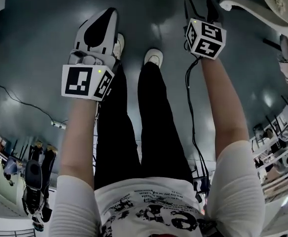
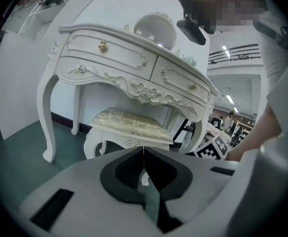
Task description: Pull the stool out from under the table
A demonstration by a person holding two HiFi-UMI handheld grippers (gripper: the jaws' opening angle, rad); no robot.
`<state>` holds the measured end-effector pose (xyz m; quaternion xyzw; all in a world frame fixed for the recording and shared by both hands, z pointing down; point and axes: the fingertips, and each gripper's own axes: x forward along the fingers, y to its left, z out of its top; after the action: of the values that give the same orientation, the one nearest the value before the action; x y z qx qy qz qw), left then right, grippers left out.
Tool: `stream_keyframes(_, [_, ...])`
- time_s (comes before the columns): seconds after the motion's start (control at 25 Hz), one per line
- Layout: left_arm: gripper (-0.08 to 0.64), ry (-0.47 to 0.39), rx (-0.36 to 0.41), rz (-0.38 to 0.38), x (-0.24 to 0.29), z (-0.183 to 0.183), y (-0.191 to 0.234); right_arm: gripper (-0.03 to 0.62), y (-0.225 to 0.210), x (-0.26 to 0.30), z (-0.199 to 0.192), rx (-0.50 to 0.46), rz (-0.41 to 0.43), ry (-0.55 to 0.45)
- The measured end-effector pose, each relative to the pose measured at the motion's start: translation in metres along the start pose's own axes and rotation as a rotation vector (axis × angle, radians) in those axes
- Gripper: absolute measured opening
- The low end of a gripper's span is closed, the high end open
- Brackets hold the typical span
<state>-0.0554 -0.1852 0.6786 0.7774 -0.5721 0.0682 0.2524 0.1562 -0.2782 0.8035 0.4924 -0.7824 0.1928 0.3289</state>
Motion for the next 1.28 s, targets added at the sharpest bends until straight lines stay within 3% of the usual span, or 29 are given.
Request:
stream_keyframes(0.24, [0.021, 0.003, 0.022, -0.014, 0.026, -0.025, 0.017, 0.27, -0.015, 0.054, -0.003, -0.029, -0.058, -0.003])
stream_keyframes(0.44, [0.021, 0.026, -0.008, -0.02, 0.037, -0.039, 0.026, 0.27, -0.027, 0.088, 0.005, 0.065, -0.065, 0.013])
stream_keyframes(0.72, [0.021, 0.014, -0.007, 0.005, 0.04, -0.042, 0.03, 0.27, -0.031, 0.109, 0.02, 0.028, -0.101, 0.005])
stream_keyframes(1.28, [0.021, 0.042, 0.028, -0.047, 0.031, -0.056, -0.01, 0.259, -0.016, 0.09, -0.006, -0.086, 0.02, 0.022])
